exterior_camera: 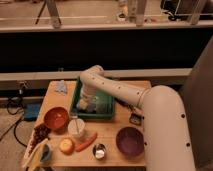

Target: Wipe tray with sponge

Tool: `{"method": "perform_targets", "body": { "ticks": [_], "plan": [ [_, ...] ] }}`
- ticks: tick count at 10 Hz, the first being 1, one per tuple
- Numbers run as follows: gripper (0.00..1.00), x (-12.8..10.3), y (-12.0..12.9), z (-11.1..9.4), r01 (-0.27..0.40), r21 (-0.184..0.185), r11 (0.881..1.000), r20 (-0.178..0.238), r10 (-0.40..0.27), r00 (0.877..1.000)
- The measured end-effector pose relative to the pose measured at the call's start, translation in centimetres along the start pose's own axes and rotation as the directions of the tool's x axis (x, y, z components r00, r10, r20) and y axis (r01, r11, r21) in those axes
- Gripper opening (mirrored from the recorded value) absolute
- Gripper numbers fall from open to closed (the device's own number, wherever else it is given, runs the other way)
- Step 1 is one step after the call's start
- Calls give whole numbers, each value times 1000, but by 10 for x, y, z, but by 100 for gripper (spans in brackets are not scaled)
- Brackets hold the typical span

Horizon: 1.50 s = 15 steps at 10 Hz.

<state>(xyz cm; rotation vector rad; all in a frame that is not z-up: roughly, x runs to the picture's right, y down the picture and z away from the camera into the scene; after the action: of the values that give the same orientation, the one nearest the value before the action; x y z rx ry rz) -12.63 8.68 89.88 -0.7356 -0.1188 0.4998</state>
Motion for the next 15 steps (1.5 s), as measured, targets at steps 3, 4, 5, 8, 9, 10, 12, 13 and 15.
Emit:
{"method": "perform_targets", "body": {
  "ticks": [3,4,5,8,9,10,12,13,15],
  "plan": [
    [0,-21,-28,3,-3,9,1000,3,3,1000],
    [0,-27,-41,7,-13,10,1000,-1,13,1000],
    [0,-30,-52,11,-29,13,1000,-6,29,1000],
    [0,-10,-82,13,-114,30,993,-12,114,993],
    [0,1,-89,10,-143,37,989,-10,144,990],
    [0,15,-99,6,-181,47,982,-7,181,983],
    [0,38,-115,-2,-241,63,968,-2,242,970],
    [0,49,-120,-4,-271,72,960,-1,272,962],
    [0,60,-121,-6,-291,77,954,-1,292,956]
  ]
}}
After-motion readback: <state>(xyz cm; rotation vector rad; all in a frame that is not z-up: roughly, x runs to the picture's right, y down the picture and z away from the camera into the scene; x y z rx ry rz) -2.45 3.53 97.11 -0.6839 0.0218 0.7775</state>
